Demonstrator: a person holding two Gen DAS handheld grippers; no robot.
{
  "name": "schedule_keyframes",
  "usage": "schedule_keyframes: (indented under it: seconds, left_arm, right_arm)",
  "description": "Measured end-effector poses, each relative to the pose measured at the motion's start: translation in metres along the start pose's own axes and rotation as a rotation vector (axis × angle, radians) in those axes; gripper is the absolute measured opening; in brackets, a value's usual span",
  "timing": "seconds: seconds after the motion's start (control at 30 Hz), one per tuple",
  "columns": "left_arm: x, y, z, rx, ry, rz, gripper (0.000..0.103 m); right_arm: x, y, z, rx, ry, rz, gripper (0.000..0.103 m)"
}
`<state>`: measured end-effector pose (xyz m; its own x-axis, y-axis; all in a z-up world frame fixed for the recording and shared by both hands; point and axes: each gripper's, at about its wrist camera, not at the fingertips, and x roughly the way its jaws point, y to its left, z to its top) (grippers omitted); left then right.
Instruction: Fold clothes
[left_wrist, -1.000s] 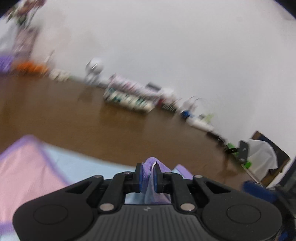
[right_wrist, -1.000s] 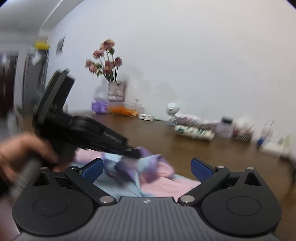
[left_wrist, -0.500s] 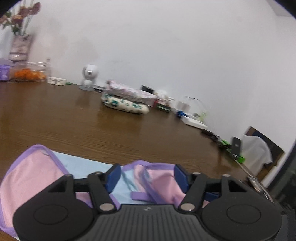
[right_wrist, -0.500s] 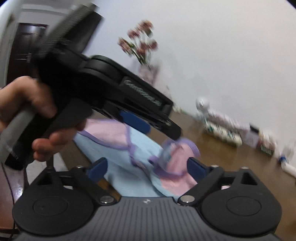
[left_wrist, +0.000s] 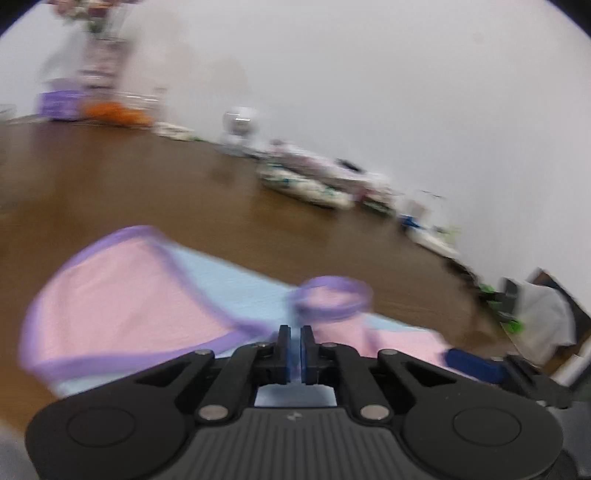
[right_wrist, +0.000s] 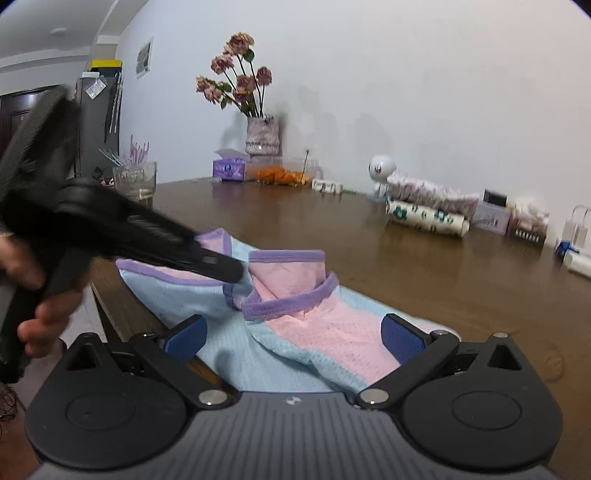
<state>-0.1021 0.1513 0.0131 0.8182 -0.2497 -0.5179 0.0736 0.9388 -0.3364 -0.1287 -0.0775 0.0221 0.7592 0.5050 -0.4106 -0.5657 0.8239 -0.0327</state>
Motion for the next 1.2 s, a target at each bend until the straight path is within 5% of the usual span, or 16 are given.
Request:
schedule_keyframes:
  seconds: [0.07, 0.2, 0.23, 0.37, 0.57, 0.77, 0.97, 1.1, 1.2]
  left_arm:
    - [-0.006, 0.007, -0.002, 0.005, -0.007, 0.046, 0.008]
    - [-0.028, 0.019, 0.003, -0.033, -0.041, 0.089, 0.05]
    - [-0.033, 0.02, 0.003, -0.025, -0.041, 0.114, 0.053]
    - [-0.045, 0.012, -0.003, 0.078, -0.002, 0.196, 0.053]
    - [-0.031, -0.003, -0.014, 0.201, 0.063, 0.218, 0.053]
    - [-0.012, -0.005, -0.016, 0.268, 0.018, 0.254, 0.055]
    - [0.024, -0.003, 0.009, 0.317, 0.041, 0.191, 0.055]
    - [0.03, -0.001, 0.02, 0.29, 0.056, 0.16, 0.053]
    - [0.014, 0.011, 0.017, 0.207, 0.032, 0.17, 0.058]
  right_arm:
    - [0.001, -0.001, -0.001, -0.007, 0.011, 0.005, 0.102]
    - [-0.018, -0.016, 0.012, 0.026, -0.044, 0.013, 0.102]
    - [-0.023, -0.022, 0.016, 0.044, -0.059, 0.011, 0.099]
    - [-0.021, -0.07, 0.03, 0.166, -0.03, -0.016, 0.066]
    - [0.032, -0.102, 0.028, 0.213, 0.194, 0.164, 0.058]
    - [0.041, -0.08, 0.013, 0.109, 0.256, 0.08, 0.058]
    - [0.017, -0.056, 0.004, 0.13, 0.265, -0.079, 0.059]
    - [-0.001, -0.053, 0.008, 0.17, 0.289, -0.022, 0.061]
    - [-0.009, -0.075, 0.031, 0.193, 0.177, 0.041, 0.066]
